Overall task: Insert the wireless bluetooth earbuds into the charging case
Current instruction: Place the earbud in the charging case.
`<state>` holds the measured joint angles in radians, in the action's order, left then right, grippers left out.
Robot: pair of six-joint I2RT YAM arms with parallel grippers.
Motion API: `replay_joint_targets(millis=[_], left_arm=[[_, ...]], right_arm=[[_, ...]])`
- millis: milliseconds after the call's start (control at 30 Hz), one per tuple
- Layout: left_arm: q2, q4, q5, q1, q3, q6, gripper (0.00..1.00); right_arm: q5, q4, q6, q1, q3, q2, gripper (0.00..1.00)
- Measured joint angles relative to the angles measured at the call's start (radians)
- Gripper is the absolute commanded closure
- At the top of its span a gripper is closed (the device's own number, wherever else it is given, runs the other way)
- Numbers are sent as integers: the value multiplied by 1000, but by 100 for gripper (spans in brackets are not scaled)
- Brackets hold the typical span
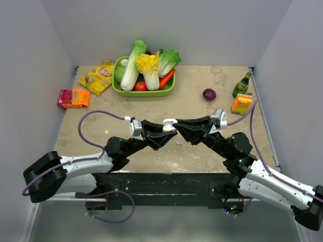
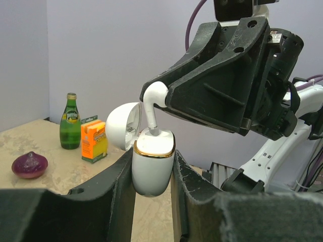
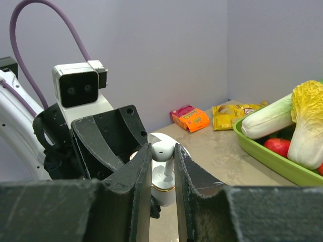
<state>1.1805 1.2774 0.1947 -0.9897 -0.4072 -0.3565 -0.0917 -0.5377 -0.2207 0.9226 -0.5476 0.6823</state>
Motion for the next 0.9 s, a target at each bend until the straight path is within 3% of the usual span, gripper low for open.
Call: replay_joint_targets(millis=[900], left_arm=[[0,-11,2,0,0,0,100]], right_arm=[[2,59,-3,0,5,-23,100]])
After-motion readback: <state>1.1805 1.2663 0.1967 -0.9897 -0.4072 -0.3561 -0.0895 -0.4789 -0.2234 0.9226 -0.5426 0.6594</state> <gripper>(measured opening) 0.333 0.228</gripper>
